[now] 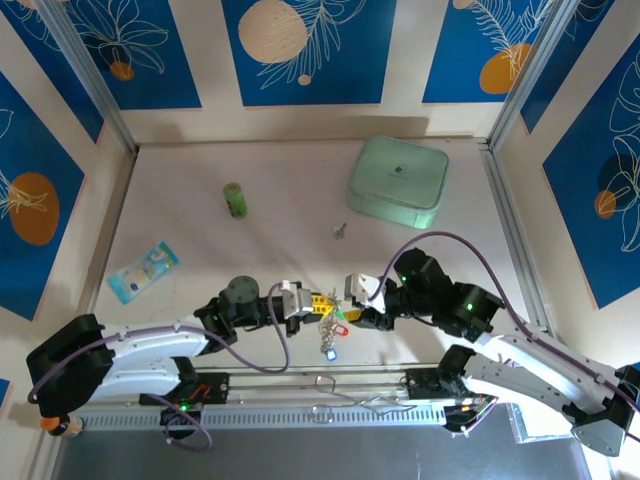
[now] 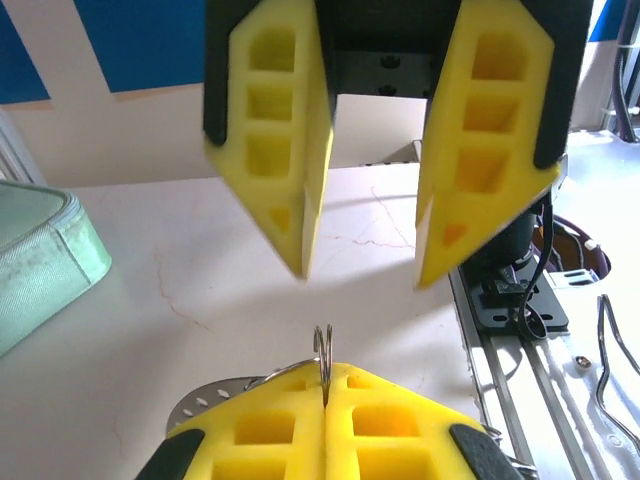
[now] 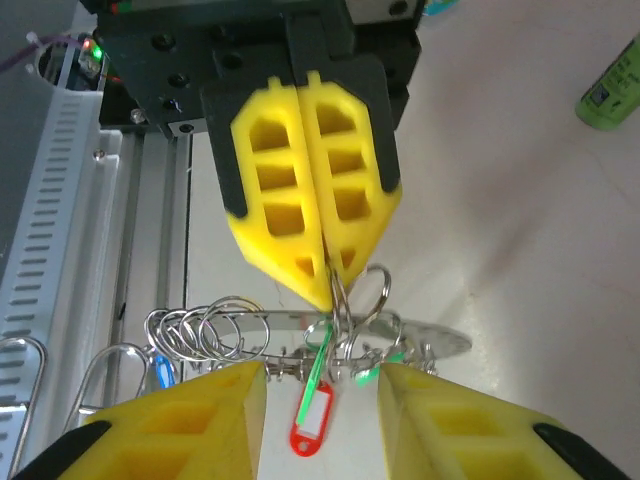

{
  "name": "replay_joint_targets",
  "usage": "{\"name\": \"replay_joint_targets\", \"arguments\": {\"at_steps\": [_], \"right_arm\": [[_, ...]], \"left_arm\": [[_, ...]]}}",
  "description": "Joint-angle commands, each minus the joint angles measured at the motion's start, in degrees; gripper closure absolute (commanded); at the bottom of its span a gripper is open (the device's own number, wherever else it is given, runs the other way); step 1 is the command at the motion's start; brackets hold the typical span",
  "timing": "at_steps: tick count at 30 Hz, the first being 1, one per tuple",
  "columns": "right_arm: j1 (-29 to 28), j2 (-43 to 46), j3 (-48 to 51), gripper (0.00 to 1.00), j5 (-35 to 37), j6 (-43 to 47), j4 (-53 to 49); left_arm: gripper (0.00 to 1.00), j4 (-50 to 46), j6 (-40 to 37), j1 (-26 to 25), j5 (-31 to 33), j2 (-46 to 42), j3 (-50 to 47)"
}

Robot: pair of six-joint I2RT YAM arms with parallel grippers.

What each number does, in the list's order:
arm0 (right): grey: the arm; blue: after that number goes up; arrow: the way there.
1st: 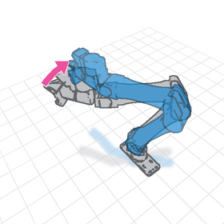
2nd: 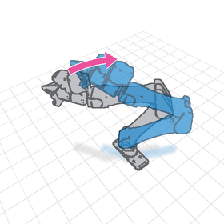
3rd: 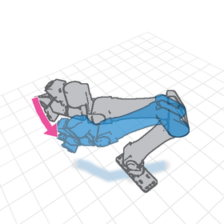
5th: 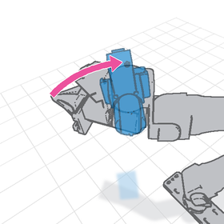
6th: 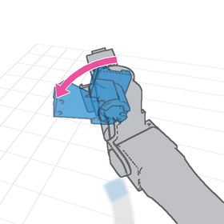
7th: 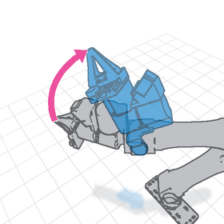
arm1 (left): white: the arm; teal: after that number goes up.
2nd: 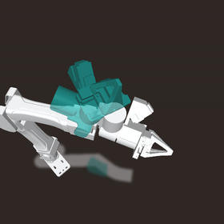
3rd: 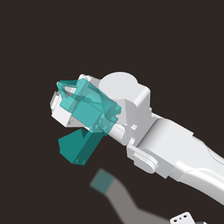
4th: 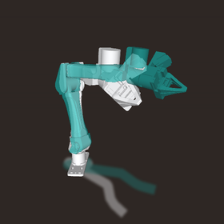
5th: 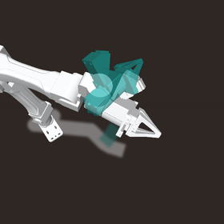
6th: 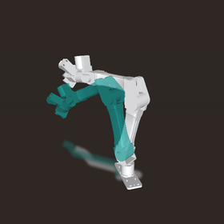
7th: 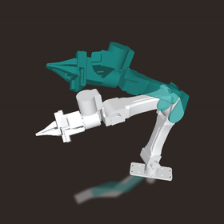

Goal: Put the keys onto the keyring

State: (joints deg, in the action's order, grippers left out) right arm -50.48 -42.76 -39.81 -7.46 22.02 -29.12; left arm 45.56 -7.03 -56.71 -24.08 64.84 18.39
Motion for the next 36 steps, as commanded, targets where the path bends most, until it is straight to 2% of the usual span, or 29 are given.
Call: {"name": "replay_joint_targets", "arguments": {"at_steps": [1, 8, 22, 27, 31, 36], "right_arm": [[0.1, 1.8, 3.8, 0.65, -0.6, -8.2, 7.1], [0.0, 1.0, 6.4, 0.66, 0.4, -8.8, 9.7], [-0.2, -1.1, 6.9, 0.69, -2.1, -9.7, 12.7], [-0.2, -1.1, 6.6, 0.86, -1.5, -9.7, 13.0], [-0.1, -0.2, 4.8, 0.97, 1.2, -8.4, 9.8], [0.0, 0.6, 1.7, 1.00, 5.8, -5.5, 6.1]], "left_arm": [[1.00, 13.3, 4.3, 0.0, 1.1, 0.4, -0.9], [1.00, 15.1, 5.1, -0.1, -0.5, 1.2, -1.0], [1.00, 19.4, 6.7, 0.0, -2.6, 3.4, -0.7], [1.00, 20.5, 6.7, 0.0, -2.0, 3.6, -1.1], [1.00, 17.0, 4.8, 0.0, -0.3, 2.3, -1.3], [1.00, 11.1, 2.2, 0.0, 3.3, -0.2, -1.2]]}}
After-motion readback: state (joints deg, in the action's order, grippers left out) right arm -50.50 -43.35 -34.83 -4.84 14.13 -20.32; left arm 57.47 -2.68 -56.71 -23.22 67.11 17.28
